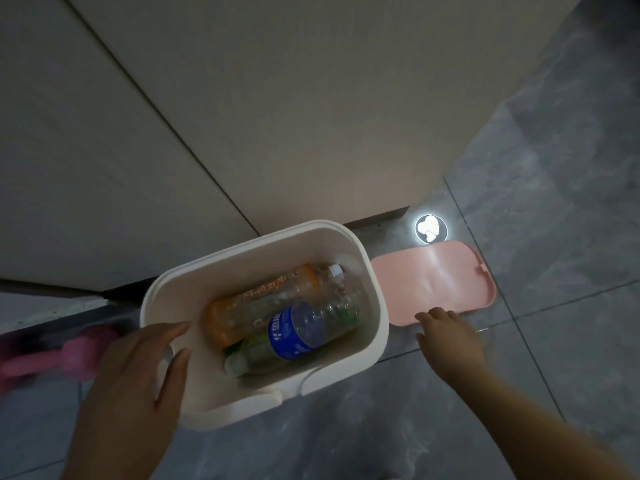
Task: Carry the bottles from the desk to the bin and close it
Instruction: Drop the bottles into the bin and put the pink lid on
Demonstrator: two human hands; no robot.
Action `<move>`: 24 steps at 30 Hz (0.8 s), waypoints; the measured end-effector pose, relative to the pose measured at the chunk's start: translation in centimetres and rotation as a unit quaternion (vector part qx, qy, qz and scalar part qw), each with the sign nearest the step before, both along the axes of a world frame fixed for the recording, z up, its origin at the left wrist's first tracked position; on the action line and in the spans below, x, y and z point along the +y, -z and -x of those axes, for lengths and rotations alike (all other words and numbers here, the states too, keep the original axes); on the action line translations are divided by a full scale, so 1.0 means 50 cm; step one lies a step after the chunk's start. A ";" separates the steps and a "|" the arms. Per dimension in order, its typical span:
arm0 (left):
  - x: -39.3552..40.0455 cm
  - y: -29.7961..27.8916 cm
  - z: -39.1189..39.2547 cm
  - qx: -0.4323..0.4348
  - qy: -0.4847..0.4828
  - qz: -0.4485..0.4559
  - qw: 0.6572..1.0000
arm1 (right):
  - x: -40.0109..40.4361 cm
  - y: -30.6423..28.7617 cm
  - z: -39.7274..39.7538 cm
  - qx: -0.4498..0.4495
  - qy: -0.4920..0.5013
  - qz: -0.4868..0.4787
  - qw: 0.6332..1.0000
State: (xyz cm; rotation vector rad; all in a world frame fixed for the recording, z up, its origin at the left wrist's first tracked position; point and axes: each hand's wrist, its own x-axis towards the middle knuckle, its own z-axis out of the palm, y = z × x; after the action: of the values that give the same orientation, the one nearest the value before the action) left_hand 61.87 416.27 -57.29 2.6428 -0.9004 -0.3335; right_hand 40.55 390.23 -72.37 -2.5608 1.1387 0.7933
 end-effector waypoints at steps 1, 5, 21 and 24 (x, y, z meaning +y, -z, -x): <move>0.001 0.004 -0.003 -0.005 0.002 0.001 1.000 | -0.003 0.015 -0.002 0.010 -0.020 0.012 1.000; 0.004 0.021 -0.013 -0.020 0.022 -0.009 1.000 | -0.016 0.057 -0.006 0.038 -0.094 0.037 0.994; -0.004 0.028 -0.008 -0.092 0.058 0.000 0.994 | -0.040 -0.034 -0.010 -0.011 -0.173 0.056 0.983; -0.003 0.019 -0.002 -0.048 0.026 0.005 0.998 | -0.040 -0.107 -0.006 -0.057 -0.118 0.061 0.989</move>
State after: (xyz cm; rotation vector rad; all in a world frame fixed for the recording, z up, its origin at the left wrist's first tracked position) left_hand 61.97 416.12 -58.26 2.6485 -1.0003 -0.2141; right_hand 40.83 388.25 -67.00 -2.8401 0.8876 0.6310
